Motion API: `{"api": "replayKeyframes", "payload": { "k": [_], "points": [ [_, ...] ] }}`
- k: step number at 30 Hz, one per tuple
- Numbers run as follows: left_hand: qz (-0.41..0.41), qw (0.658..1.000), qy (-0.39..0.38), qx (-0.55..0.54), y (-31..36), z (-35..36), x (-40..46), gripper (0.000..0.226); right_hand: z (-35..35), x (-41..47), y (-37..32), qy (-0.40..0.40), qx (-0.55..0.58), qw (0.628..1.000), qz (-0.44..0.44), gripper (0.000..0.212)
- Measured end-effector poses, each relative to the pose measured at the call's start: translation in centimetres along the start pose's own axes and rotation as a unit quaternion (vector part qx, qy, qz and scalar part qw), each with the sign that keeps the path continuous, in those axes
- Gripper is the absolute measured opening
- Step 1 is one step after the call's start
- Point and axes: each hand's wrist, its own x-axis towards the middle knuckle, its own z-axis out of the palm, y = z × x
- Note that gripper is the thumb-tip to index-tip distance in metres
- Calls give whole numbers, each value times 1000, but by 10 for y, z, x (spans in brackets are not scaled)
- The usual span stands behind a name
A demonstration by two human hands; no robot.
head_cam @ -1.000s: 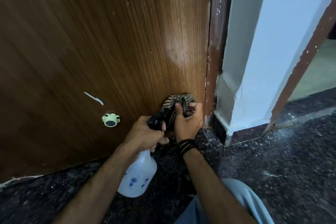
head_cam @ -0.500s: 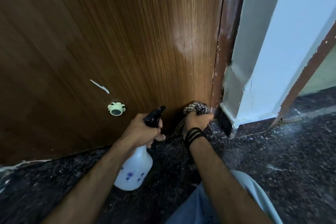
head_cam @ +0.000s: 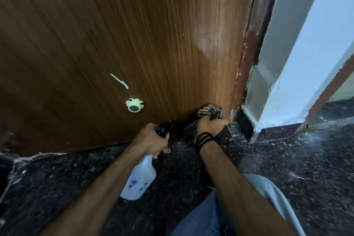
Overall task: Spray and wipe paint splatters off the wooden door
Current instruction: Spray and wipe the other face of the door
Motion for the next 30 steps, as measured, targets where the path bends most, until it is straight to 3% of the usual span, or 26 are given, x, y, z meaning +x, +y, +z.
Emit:
{"api": "replayKeyframes", "payload": {
  "k": [2, 4, 6, 8, 11, 14, 17, 19, 21, 23, 27, 30],
  "points": [
    [-8, 1000, 8, -5, -7, -4, 1, 24, -1, -8, 1, -10, -21, 1000, 8, 47],
    [-16, 1000, 21, -15, -16, -10, 3, 22, 2, -23, 16, -127, -76, 989, 11, 41],
    [-24, 999, 18, -22, -24, -15, 3, 23, 7, -44, 37, -278, -161, 946, -47, 27],
    [-27, 999, 8, -24, -30, -19, 0, 23, 15, -61, 55, -347, -173, 915, -110, 23],
    [-30, 999, 10, -33, -40, -28, -4, 24, 25, -76, 60, -285, -109, 941, -147, 29],
    [-31, 998, 25, -47, -55, -42, -5, 23, 24, -78, 56, -191, -35, 947, -257, 25],
    [-33, 997, 38, -63, -68, -54, -4, 24, 24, -83, 47, -174, -24, 886, -428, 20],
    [-32, 996, 51, -62, -74, -59, -4, 23, 29, -86, 52, -239, -76, 831, -497, 22],
    [-29, 996, 61, -59, -78, -62, -4, 21, 33, -89, 69, -321, -174, 787, -497, 28],
    [-22, 996, 66, -64, -81, -65, -5, 19, 35, -88, 80, -342, -214, 778, -482, 24],
    [-9, 994, 68, -80, -94, -75, -6, 20, 39, -101, 64, -230, -67, 826, -510, 17],
    [-16, 994, 75, -81, -107, -84, -5, 22, 49, -114, 63, -225, -48, 814, -533, 17]
  ]
}}
